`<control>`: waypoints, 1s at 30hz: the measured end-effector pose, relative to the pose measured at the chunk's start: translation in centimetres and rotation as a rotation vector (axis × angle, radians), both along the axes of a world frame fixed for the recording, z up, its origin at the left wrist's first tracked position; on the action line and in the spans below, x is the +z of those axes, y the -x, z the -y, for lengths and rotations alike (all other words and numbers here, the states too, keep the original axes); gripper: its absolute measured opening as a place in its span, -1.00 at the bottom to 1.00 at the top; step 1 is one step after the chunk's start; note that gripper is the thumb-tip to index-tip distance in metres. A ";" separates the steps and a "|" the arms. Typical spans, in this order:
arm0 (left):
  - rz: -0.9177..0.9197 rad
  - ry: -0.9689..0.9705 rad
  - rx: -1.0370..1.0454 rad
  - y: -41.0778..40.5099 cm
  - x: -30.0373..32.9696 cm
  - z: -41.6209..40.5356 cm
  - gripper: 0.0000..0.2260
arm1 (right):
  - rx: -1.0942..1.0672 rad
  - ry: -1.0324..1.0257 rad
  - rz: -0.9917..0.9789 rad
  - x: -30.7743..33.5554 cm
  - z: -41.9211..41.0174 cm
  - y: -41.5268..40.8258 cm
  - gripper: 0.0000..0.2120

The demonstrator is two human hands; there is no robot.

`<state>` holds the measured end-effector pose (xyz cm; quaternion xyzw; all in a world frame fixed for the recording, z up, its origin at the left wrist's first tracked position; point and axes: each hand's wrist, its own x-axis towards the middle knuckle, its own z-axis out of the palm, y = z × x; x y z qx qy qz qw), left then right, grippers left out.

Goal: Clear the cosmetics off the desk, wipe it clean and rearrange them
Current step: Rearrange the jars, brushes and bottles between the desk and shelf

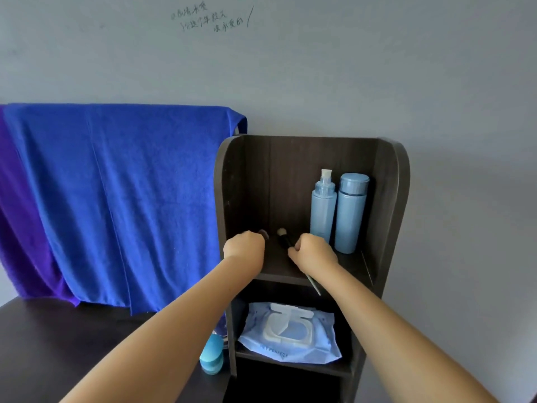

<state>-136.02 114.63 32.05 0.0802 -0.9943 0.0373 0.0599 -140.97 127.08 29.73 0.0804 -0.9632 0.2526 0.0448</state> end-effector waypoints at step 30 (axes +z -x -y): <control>0.036 -1.096 0.238 -9.7 -24.4 29.5 -0.91 | -0.035 0.566 0.457 -23.1 25.2 -10.1 -0.80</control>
